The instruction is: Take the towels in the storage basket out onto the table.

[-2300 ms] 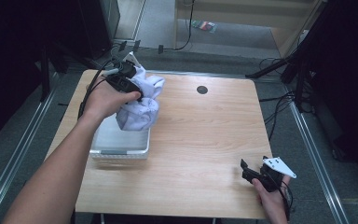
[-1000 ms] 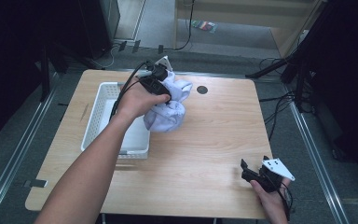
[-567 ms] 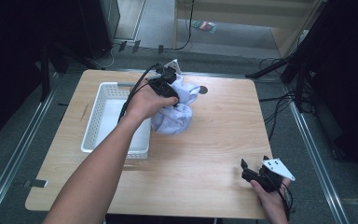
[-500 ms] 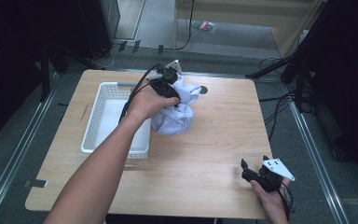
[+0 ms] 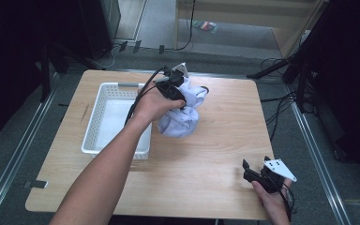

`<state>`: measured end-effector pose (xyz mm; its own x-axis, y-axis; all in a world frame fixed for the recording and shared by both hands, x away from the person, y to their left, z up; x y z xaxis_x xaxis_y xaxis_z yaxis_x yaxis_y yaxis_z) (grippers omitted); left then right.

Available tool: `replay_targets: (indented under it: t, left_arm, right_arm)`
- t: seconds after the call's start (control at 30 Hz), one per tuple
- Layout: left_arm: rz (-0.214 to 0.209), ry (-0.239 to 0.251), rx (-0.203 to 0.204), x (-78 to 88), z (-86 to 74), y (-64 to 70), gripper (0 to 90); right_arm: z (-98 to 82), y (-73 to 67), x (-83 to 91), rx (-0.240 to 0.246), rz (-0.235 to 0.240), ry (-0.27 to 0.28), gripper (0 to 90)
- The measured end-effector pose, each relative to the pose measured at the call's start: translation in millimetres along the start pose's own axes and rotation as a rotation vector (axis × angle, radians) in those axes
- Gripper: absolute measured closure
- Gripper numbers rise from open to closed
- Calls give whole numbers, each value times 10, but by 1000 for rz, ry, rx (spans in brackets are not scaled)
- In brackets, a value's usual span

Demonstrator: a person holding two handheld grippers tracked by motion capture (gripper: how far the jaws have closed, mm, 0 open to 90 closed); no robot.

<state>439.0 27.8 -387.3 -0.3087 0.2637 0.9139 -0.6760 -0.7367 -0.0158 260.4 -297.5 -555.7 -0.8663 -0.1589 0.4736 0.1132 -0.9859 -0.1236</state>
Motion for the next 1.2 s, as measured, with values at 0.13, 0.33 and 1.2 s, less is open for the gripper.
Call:
replay_targets:
  t: [0.13,0.33,1.2]
  left_arm:
    - [-7,0,-9,-28,21,35,525]
    - [-16,-7,-29,-99,51,102,524]
    - [-81,-23,-51,-694,-8,339,487]
  right_arm:
    - [0,0,-1,-1,1,1,164]
    - [0,1,0,-5,-1,0,162]
    - [1,7,3,-13,-2,3,160]
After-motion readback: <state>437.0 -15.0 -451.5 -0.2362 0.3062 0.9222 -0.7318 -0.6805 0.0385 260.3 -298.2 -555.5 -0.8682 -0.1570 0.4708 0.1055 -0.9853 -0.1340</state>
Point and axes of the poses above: each handheld gripper's, and its own axes: x roughly backward along the jaws, z roughly out of its top, y roughly to its right, the point moved 2 cm from there along -x, roughly forward along the jaws, and after that the axes turned 9 degrees about -x, right-handed, at the moved point
